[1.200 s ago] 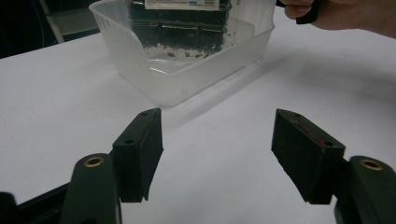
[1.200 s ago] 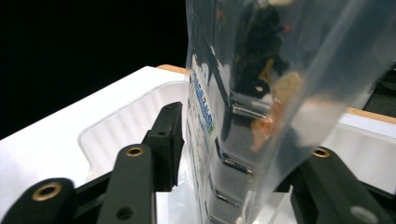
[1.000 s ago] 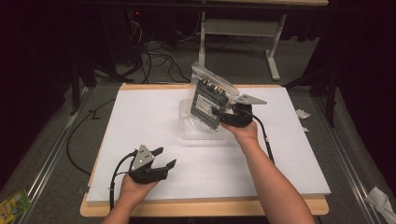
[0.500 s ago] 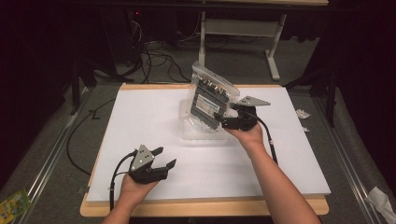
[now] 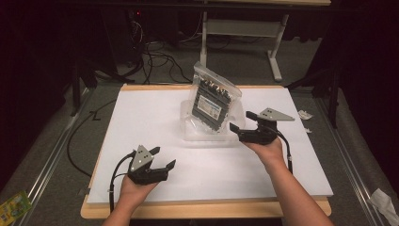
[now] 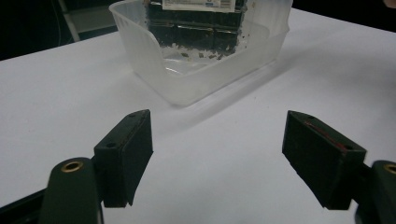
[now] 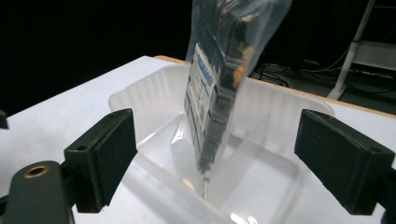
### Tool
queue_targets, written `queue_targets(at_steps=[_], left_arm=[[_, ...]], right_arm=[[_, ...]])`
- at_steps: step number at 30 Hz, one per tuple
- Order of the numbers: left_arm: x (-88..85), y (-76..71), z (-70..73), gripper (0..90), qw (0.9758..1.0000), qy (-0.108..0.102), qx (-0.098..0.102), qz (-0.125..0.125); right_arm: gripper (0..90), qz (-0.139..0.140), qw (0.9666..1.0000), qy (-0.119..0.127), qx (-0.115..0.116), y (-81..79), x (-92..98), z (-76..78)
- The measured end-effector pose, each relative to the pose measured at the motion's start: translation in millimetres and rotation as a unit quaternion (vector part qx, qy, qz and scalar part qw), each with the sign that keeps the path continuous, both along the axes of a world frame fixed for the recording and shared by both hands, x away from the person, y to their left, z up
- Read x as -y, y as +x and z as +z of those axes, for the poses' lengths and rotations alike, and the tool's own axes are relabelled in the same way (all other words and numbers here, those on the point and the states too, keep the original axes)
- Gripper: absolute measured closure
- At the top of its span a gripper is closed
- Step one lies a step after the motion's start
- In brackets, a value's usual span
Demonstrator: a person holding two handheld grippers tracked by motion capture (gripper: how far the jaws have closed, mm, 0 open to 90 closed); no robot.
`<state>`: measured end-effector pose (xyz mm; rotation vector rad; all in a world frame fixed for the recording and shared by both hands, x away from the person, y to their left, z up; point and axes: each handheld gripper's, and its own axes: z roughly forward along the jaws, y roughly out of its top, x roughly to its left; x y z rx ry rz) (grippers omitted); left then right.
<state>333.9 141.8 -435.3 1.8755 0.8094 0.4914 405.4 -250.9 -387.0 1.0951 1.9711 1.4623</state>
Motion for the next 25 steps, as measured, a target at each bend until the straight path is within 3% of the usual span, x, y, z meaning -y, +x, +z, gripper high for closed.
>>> queue_targets(at_steps=[7,10,13,16,19,25], left_arm=[[2.3,-1.9,-1.5,24.6,1.0,0.005,-0.003,-0.003],[3.5,-2.3,-2.5,24.3,1.0,0.006,-0.006,-0.004],[5.1,-2.2,-3.5,23.9,0.9998,-0.006,-0.018,-0.007],[7.9,-1.5,-4.5,23.9,0.9995,-0.013,-0.028,-0.012],[13.3,-0.7,-5.9,23.7,0.9994,-0.01,-0.029,-0.014],[17.0,-2.0,-7.0,23.0,0.9994,-0.005,-0.033,-0.01]], right_arm=[[11.4,-0.019,0.9997,-0.012,0.008,-41.5,29.0,-6.9],[11.1,-0.031,0.9994,-0.015,0.005,-62.1,44.9,-16.9],[10.9,-0.045,0.999,-0.002,-0.004,-84.7,62.7,-31.4],[11.9,-0.058,0.9983,0.001,0.003,-101.6,75.3,-44.6],[11.8,-0.061,0.998,-0.001,-0.016,-103.5,81.5,-52.8],[11.8,-0.055,0.9984,-0.005,-0.013,-98.5,78.5,-54.5]])
